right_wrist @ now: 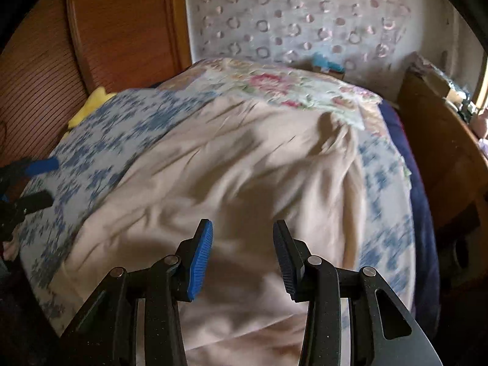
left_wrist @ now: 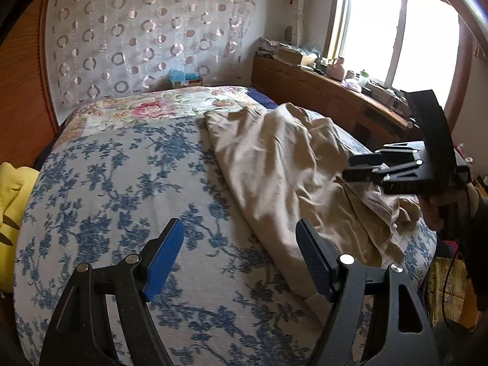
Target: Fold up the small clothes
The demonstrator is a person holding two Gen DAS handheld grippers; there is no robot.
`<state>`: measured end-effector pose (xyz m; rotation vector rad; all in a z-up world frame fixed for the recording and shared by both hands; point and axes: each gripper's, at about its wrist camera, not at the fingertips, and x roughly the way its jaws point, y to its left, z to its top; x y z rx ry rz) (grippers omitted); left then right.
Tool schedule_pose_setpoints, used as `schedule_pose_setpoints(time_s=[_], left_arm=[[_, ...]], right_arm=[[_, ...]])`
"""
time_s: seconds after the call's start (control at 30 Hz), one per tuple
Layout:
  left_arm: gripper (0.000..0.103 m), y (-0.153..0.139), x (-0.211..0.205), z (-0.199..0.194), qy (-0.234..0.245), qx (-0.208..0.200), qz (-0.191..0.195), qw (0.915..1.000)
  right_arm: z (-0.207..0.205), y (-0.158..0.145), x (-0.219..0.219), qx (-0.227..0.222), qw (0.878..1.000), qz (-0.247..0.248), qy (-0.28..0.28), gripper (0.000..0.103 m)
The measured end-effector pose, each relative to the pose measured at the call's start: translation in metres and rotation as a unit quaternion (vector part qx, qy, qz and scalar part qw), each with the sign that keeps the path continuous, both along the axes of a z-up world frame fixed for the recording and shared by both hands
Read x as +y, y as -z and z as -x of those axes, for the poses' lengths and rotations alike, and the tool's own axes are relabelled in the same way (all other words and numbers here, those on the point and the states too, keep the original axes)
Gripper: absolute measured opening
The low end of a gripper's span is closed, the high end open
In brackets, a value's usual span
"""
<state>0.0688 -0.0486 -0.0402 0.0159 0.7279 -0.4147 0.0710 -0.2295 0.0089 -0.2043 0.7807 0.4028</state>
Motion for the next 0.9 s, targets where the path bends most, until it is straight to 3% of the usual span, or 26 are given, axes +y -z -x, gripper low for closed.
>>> schedule_pose_setpoints(time_s=[0.27,0.33,0.37,0.4,0.67,0.9], left_arm=[[0.077,0.008,-0.019,0.005,0.021,0.014,-0.009,0.9996],[0.077,0.010,-0.022,0.006,0.024,0.017,-0.009,0.9995],[0.077,0.010,-0.023,0.006,0.025,0.018,-0.009,0.9995],[0.077,0.010,-0.024,0.006,0.026,0.018,-0.009,0.9995],[0.077,0.010,-0.031,0.010,0.036,0.022,-0.009,0.9991],[0.077,0.015,-0.038,0.013,0.043,0.032,-0.009,0.9985]], right_arm=[[0.000,0.018,0.004,0.011,0.999,0.041,-0.013,0.042],[0.011,0.017,0.009,0.009,0.999,0.043,-0.020,0.025],[0.015,0.016,0.008,0.009,0.999,0.040,-0.023,0.010],[0.019,0.015,0.004,0.002,0.999,0.039,-0.020,0.008],[0.076,-0.010,-0.045,-0.047,0.999,-0.019,0.016,0.007],[0.116,-0.005,-0.087,-0.027,0.997,-0.034,0.065,0.007]])
